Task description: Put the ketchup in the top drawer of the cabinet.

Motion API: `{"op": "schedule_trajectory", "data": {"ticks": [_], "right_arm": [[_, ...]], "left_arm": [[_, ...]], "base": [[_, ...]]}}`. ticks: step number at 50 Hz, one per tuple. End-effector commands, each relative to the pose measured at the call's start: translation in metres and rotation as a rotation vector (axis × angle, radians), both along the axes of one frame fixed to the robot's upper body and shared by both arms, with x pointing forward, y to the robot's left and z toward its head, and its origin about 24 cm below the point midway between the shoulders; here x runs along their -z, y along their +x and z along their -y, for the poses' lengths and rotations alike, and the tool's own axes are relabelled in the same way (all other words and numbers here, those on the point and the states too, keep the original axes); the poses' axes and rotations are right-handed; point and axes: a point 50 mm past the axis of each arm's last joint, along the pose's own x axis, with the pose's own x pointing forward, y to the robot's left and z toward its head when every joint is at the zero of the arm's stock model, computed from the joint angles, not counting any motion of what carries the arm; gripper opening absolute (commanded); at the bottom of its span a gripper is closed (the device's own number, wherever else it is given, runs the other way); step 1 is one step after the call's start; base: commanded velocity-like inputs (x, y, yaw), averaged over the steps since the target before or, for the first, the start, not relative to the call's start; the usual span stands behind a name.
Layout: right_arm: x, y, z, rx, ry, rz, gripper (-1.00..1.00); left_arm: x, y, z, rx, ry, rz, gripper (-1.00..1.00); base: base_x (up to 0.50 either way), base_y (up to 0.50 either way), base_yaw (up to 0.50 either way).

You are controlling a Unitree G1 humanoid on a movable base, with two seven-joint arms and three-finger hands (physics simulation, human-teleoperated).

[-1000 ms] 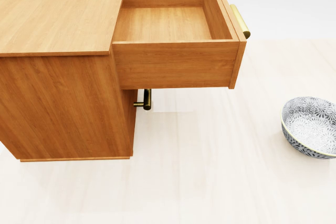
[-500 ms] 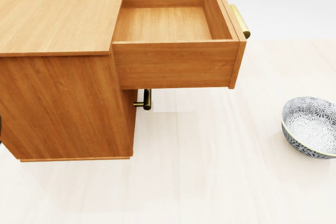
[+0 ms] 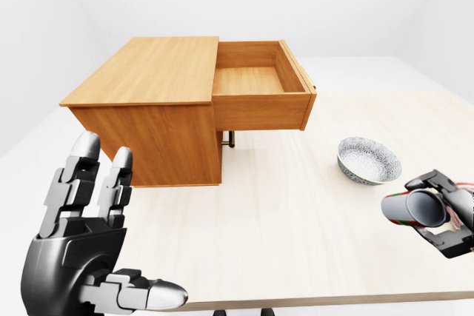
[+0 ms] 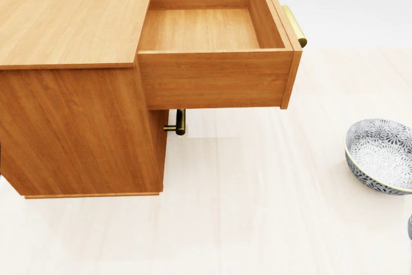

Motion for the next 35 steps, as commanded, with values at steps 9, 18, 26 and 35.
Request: {"op": "schedule_trajectory", "data": {"ticks": [9, 18, 26, 35], "right_arm": [[-0.110, 0.023, -0.106, -0.302, -0.395, 0.457, -1.00], [-0.144, 0.010, -0.159, -0.482, -0.530, 0.662, -1.00], [-0.150, -0.005, -0.193, -0.596, -0.580, 0.760, -1.00], [-0.148, -0.005, -0.196, -0.488, -0.538, 0.784, -1.00]], "left_arm": [[-0.001, -0.001, 0.000, 0.003, -0.001, 0.002, 1.00], [0.000, -0.002, 0.000, 0.004, -0.001, 0.002, 1.00], [-0.001, -0.002, 0.000, 0.004, -0.002, 0.002, 1.00], [-0.002, -0.001, -0.002, 0.001, -0.006, 0.004, 1.00]], "base": [[0.00, 0.00, 0.00], [0.00, 0.00, 0.00], [0.00, 0.00, 0.00], [0.00, 0.00, 0.00]]}}
